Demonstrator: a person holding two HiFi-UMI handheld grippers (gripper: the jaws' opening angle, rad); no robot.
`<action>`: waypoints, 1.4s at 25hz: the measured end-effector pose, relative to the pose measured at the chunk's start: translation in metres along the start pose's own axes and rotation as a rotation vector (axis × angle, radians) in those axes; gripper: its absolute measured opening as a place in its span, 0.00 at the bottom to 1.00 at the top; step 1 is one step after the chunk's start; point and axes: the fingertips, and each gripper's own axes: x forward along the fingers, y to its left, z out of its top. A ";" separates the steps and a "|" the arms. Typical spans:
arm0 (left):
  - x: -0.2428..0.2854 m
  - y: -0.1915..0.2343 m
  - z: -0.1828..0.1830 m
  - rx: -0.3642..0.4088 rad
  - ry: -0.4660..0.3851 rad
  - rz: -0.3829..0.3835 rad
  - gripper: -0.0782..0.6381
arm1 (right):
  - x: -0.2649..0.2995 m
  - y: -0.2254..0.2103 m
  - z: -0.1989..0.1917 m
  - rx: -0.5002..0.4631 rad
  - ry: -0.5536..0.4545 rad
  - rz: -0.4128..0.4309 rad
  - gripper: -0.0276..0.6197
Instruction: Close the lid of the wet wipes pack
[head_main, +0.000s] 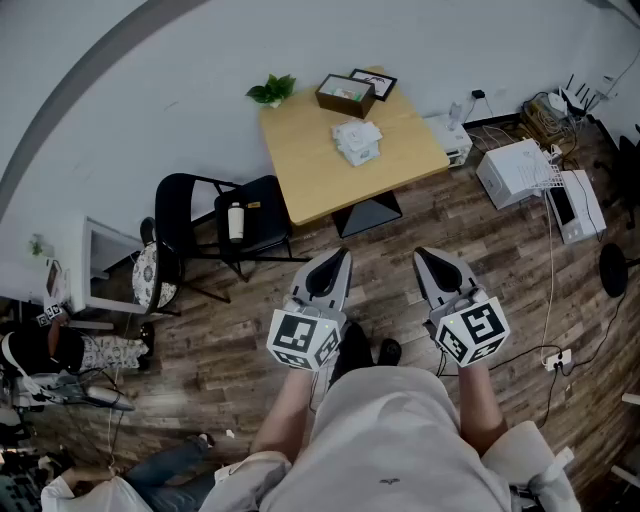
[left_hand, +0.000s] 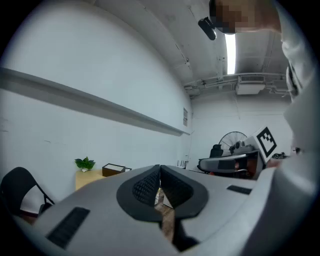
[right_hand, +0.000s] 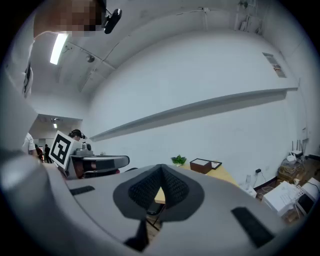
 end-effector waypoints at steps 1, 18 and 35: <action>0.002 0.000 0.001 0.004 -0.002 -0.004 0.12 | 0.000 0.000 0.002 -0.005 0.001 -0.005 0.04; -0.014 -0.021 -0.013 -0.004 0.024 -0.002 0.12 | -0.012 0.017 -0.004 -0.045 -0.010 0.032 0.04; 0.046 0.038 -0.013 -0.032 0.028 -0.054 0.12 | 0.061 -0.025 0.004 -0.050 0.051 -0.014 0.05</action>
